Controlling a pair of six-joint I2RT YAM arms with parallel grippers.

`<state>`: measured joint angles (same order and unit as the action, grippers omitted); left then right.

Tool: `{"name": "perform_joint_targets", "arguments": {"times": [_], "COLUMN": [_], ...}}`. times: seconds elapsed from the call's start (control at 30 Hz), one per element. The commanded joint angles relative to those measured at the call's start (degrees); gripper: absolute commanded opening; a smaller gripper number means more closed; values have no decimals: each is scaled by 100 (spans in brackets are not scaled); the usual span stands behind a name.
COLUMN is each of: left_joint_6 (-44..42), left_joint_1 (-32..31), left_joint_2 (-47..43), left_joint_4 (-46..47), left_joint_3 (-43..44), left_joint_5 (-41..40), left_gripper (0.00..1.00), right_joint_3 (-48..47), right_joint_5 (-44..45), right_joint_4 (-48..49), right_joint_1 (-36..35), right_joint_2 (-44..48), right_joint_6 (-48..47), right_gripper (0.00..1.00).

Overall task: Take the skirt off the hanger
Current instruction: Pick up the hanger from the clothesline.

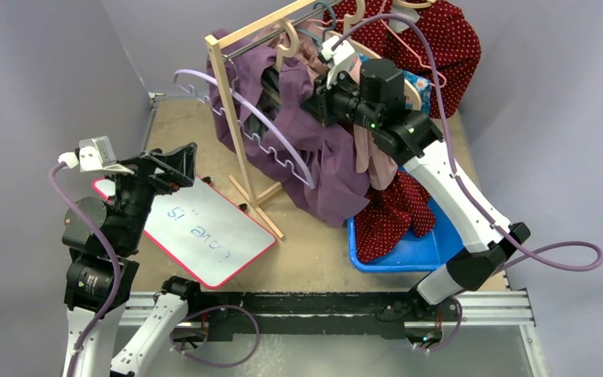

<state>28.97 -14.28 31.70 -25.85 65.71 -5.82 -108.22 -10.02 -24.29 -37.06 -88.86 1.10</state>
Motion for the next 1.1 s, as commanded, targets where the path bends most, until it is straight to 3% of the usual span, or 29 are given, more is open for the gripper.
{"name": "perform_joint_targets", "arguments": {"times": [0.0, 0.37, 0.57, 0.8, 1.07], "left_joint_6": [85, 104, 74, 89, 138], "left_joint_1": [-4, -1, -2, -4, 0], "left_joint_2": [18, -24, -23, -54, 31], "left_joint_4": [176, 157, 23, -34, 39], "left_joint_3": [151, 182, 275, 155, 107], "left_joint_5": [63, 50, 11, -38, 115], "left_gripper": [100, 100, 100, 100, 100], "right_joint_3": [497, 2258, 3086, 3646, 3765], "right_joint_5": [-53, -51, 131, 433, 726], "right_joint_4": [1929, 5376, 6770, 7100, 6024], "right_joint_1": [5, 6, 6, 6, 6], "right_joint_2": [626, 1081, 1291, 1845, 2291], "right_joint_6": [251, 795, 1037, 952, 799], "right_gripper": [0, 0, 0, 0, 0]}}
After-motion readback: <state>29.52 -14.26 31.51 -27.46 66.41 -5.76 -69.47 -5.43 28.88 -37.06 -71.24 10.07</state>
